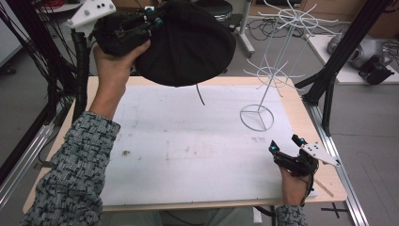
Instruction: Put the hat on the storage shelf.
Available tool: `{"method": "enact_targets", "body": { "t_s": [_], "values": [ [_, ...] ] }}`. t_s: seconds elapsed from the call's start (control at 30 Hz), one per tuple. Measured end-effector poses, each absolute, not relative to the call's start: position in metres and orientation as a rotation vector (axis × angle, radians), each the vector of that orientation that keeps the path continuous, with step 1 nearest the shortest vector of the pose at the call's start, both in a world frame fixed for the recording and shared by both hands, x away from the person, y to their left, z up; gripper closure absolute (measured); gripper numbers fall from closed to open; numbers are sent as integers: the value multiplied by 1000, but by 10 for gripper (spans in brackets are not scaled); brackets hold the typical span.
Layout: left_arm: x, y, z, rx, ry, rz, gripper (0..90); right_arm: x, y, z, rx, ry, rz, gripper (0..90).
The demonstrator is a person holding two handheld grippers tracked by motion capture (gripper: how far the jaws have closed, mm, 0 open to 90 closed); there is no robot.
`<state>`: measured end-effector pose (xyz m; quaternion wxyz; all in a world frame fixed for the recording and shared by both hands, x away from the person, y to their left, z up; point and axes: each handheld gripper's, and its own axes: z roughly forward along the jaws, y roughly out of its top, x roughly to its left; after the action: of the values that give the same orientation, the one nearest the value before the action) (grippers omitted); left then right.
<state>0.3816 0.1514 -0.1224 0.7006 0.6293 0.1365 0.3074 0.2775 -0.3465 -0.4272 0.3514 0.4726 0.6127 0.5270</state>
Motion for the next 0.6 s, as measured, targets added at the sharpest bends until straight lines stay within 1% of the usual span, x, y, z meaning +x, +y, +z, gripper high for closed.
{"method": "enact_targets", "body": {
  "t_s": [0.33, 0.47, 0.6],
  "values": [
    [385, 184, -94, 1378, 320, 717, 836, 280, -347, -428, 1229, 1582, 1372, 100],
    [388, 186, -83, 1364, 317, 727, 836, 281, -347, -429, 1224, 1587, 1376, 100],
    [391, 179, -75, 1360, 305, 729, 836, 281, -347, -429, 1226, 1586, 1377, 100]
  ]
}}
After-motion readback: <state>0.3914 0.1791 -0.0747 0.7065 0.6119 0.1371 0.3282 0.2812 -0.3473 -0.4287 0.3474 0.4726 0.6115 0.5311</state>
